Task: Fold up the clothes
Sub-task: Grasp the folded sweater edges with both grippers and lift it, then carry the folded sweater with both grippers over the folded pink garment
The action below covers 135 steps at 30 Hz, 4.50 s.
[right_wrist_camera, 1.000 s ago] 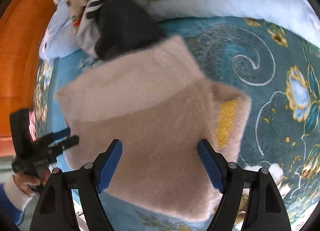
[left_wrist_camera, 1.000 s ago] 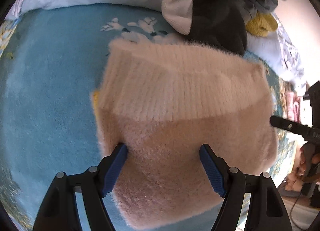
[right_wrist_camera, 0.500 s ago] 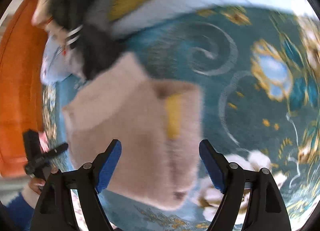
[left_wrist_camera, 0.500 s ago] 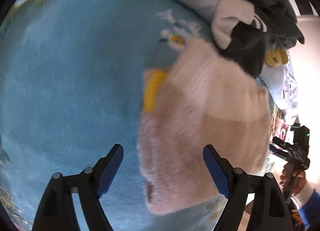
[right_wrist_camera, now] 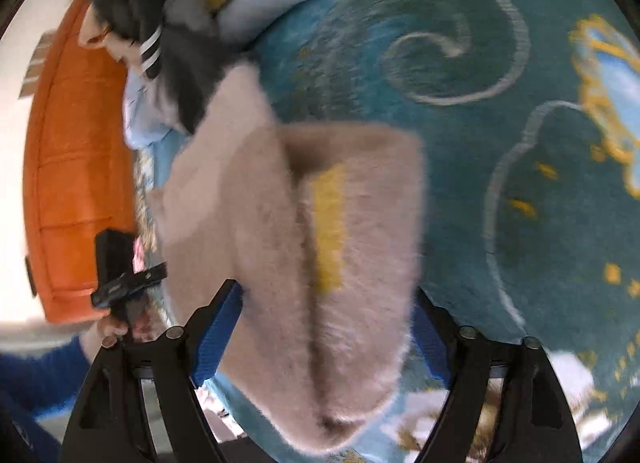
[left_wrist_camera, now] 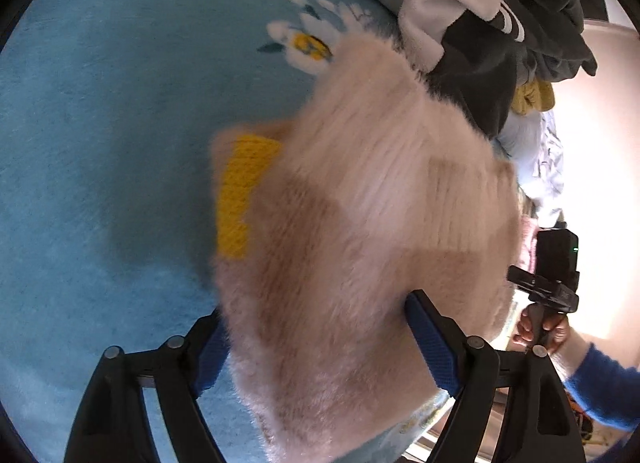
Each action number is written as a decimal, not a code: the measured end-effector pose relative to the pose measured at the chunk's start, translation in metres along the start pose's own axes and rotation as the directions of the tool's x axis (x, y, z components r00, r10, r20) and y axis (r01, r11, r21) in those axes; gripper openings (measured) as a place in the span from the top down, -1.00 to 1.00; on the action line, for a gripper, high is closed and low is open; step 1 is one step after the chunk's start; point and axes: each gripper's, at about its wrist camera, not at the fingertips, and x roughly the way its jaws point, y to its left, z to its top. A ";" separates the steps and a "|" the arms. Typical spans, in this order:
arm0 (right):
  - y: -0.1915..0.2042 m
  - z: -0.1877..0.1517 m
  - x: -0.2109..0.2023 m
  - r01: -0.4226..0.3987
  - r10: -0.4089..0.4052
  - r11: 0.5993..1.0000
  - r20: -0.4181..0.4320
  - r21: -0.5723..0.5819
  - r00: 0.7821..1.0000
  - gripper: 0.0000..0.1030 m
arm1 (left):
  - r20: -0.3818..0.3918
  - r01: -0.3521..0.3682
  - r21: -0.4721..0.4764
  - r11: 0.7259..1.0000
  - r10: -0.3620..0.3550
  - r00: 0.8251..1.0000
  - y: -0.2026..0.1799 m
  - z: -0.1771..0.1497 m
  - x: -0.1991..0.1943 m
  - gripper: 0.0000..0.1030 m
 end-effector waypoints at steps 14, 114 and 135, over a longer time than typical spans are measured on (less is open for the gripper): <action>-0.016 0.021 0.010 -0.168 0.166 0.986 -0.074 -0.014 0.983 -0.62 | -0.023 0.024 0.022 0.999 -0.023 0.999 -0.012 0.006 0.019 -0.66; -0.193 -0.095 -0.508 0.085 -0.099 0.994 0.268 0.063 0.958 0.10 | -0.246 0.262 0.411 0.873 -0.171 0.954 -0.604 -0.136 0.250 0.27; -0.335 -0.002 -0.534 0.115 -0.169 0.965 0.223 0.238 0.960 0.10 | -0.255 0.083 0.233 0.969 -0.021 0.967 -0.596 -0.076 0.354 0.27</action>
